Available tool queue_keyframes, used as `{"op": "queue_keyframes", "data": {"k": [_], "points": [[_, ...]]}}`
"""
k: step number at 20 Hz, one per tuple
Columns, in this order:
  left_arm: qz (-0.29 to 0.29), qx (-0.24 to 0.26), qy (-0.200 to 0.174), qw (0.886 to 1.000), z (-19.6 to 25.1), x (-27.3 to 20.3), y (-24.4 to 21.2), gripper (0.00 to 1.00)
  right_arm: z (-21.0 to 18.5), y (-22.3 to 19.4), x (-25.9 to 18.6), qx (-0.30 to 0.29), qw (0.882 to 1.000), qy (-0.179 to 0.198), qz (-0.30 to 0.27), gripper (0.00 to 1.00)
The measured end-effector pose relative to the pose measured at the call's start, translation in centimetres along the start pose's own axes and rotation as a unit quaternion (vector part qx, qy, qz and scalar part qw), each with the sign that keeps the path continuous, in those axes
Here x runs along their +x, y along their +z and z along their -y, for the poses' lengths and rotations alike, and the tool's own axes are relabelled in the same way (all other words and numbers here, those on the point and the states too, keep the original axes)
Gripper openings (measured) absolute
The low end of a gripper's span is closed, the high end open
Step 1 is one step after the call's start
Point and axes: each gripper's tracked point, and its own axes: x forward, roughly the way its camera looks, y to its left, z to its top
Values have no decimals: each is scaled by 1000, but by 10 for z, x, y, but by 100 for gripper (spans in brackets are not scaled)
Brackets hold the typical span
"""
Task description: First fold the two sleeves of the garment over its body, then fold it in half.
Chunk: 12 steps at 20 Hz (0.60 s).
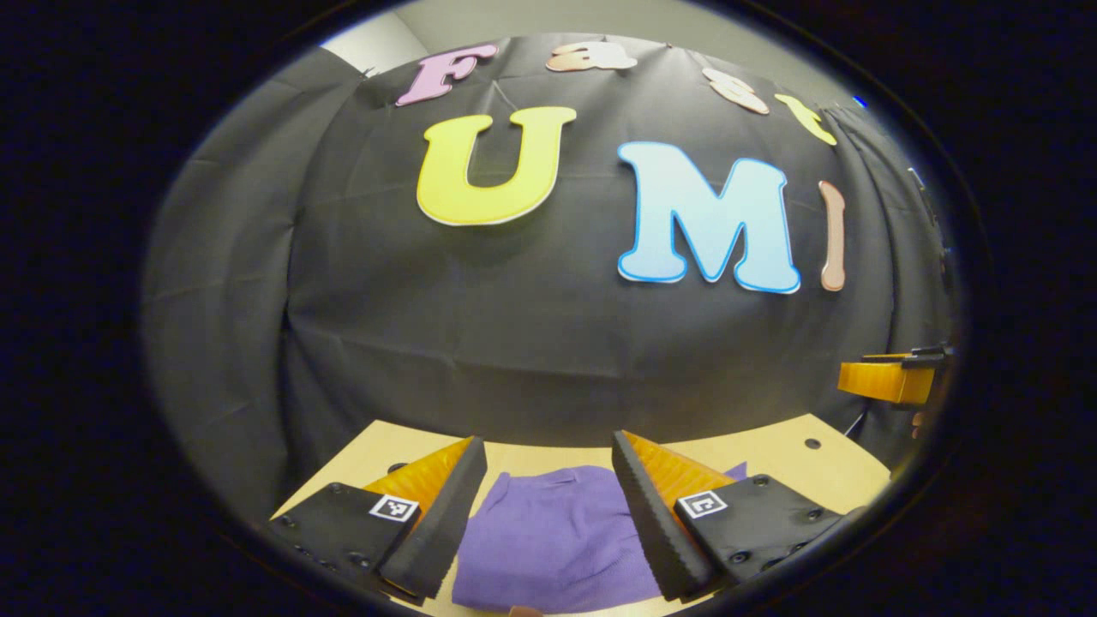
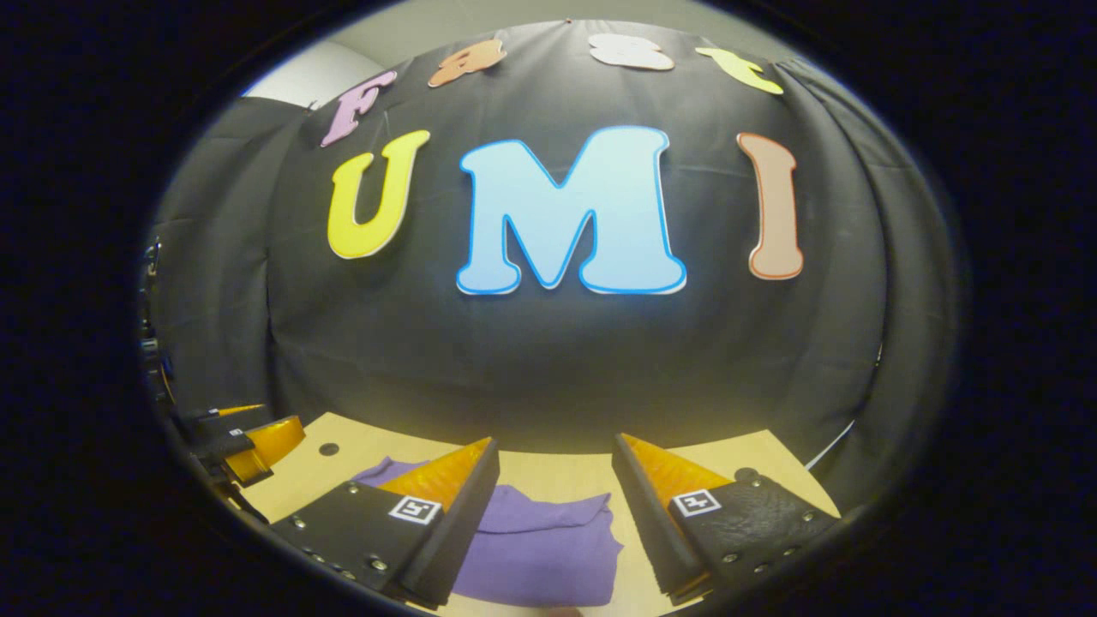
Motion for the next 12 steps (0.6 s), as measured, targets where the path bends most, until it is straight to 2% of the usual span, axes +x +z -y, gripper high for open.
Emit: {"op": "queue_keyframes", "data": {"k": [5,12], "points": [[21,7,-27,999,7,-50,18,94,-23,14,-55,1,1000,-18,22,83],[36,2,-45,998,2,-109,32,94,-42,30,-122,4,997,-48,58,83]]}}
